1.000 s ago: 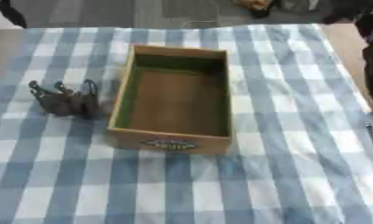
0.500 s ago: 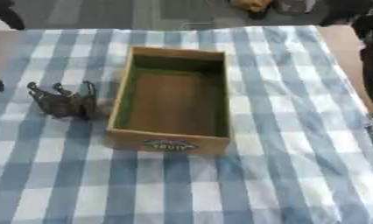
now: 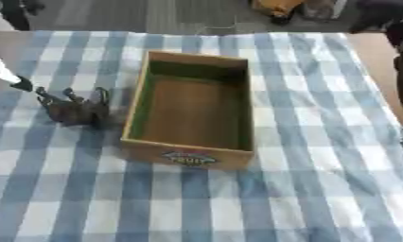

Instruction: Pick up objects on the table and place them in the box.

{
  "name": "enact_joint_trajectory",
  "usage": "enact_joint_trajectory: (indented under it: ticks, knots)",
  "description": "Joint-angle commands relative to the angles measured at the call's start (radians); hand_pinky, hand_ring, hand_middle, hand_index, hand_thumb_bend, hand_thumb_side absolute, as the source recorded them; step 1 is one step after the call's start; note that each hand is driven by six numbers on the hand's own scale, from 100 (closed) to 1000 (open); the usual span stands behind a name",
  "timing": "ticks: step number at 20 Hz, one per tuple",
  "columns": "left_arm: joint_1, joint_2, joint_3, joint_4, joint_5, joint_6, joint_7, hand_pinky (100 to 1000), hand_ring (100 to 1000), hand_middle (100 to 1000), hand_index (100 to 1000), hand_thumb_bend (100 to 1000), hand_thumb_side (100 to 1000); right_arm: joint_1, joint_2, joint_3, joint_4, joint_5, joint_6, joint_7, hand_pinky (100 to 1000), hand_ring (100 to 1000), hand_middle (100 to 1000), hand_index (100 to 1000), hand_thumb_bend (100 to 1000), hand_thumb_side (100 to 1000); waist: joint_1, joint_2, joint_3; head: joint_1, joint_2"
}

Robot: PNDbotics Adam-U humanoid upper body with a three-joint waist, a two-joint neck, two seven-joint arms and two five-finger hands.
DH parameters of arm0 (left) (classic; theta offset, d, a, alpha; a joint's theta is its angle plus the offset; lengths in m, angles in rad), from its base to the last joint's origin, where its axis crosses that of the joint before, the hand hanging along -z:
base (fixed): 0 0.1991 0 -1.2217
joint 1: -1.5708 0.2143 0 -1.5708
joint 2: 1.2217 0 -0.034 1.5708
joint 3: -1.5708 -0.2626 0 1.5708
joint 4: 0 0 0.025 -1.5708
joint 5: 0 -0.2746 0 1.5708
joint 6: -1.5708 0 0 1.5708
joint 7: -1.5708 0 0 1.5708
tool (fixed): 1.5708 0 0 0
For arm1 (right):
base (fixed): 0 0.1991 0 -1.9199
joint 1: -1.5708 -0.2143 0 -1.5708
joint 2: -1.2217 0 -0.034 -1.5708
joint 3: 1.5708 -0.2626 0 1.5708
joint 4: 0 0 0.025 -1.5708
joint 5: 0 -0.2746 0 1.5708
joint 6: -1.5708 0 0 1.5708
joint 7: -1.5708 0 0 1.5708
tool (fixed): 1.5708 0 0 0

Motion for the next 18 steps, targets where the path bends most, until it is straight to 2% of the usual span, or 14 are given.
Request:
enact_joint_trajectory:
  ticks: [1, 4, 9, 13, 18]
  knots:
    - [-0.041, -0.013, 0.016, 0.037, -0.037, -0.006, 0.015, 830, 844, 819, 971, 837, 262, -0.011, -0.014, -0.001, -0.009, -0.009, -0.002, 0.006, 849, 855, 573, 798, 660, 1000, 0.001, -0.021, -0.001, 0.004, -0.012]
    - [-0.052, -0.033, 0.017, 0.07, -0.058, -0.015, 0.019, 832, 853, 831, 972, 836, 268, -0.012, -0.013, 0.0, -0.009, -0.01, -0.002, 0.008, 849, 856, 572, 798, 659, 1000, 0.0, -0.02, -0.004, 0.006, -0.017]
    - [-0.056, -0.049, 0.013, 0.108, -0.072, -0.055, -0.031, 835, 856, 826, 964, 855, 349, -0.011, -0.012, 0.001, -0.009, -0.011, -0.001, 0.009, 850, 857, 572, 798, 655, 1000, -0.001, -0.018, -0.007, 0.006, -0.025]
    - [-0.059, -0.064, 0.013, 0.132, -0.075, -0.068, -0.075, 832, 853, 820, 958, 855, 354, -0.013, -0.01, 0.003, -0.009, -0.012, -0.001, 0.011, 850, 857, 572, 798, 653, 1000, -0.002, -0.017, -0.008, 0.004, -0.03]
    - [-0.057, -0.078, 0.006, 0.159, -0.097, -0.063, -0.11, 828, 849, 814, 942, 836, 304, -0.014, -0.009, 0.002, -0.009, -0.013, -0.002, 0.009, 850, 857, 571, 797, 652, 1000, -0.005, -0.014, -0.012, 0.005, -0.032]
